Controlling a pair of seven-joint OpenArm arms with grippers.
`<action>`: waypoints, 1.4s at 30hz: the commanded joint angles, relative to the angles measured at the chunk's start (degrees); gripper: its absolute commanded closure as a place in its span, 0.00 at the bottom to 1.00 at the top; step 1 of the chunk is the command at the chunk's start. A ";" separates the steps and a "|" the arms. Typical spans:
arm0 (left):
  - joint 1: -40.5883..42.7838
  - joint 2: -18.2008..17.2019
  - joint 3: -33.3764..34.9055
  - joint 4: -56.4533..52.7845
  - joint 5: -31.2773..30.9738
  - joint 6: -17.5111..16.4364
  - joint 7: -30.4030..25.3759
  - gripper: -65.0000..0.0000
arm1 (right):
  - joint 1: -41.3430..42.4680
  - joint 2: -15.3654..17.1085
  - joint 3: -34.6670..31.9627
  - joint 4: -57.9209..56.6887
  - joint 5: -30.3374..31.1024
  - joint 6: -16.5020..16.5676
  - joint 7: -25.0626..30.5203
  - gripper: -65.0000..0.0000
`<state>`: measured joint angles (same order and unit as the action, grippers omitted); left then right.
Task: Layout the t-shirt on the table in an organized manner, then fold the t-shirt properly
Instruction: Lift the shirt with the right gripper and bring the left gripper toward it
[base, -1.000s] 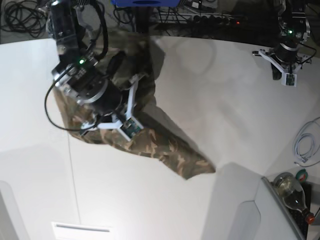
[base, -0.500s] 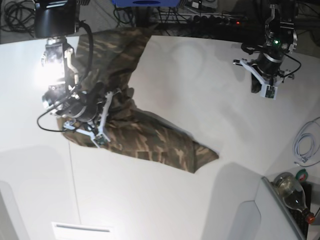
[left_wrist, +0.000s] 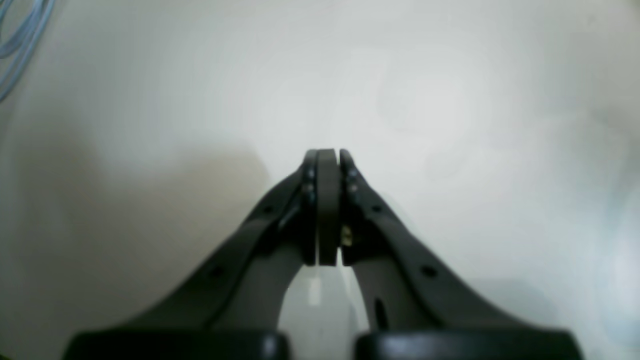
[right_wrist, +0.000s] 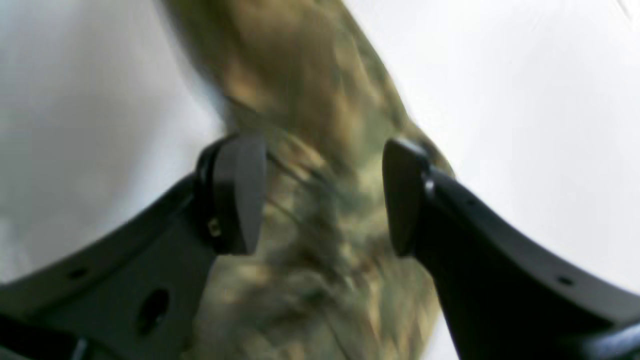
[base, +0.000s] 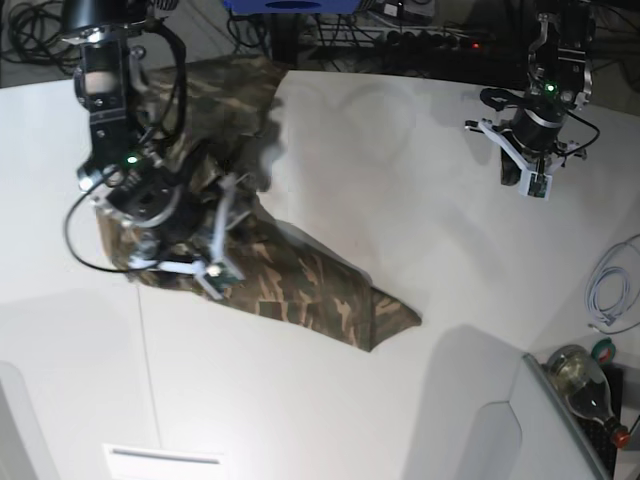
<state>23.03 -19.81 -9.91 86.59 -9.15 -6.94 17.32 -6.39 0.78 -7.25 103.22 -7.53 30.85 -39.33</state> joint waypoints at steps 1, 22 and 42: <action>0.58 -0.80 -2.00 0.75 -0.04 0.65 -1.28 1.00 | 1.25 -0.20 -2.56 0.12 -2.01 -2.50 0.87 0.45; 5.15 -0.98 -11.32 -0.56 0.05 0.65 -1.37 1.00 | 15.84 -5.22 -23.04 -33.72 -14.58 -24.65 12.03 0.97; 3.04 -2.03 -10.62 -2.41 0.05 0.65 -1.45 1.00 | 9.69 -7.76 -19.00 -9.90 1.42 -14.10 7.82 1.00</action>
<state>26.02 -21.02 -20.14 83.37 -8.99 -6.50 17.17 1.93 -6.50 -26.39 92.77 -6.68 17.19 -32.95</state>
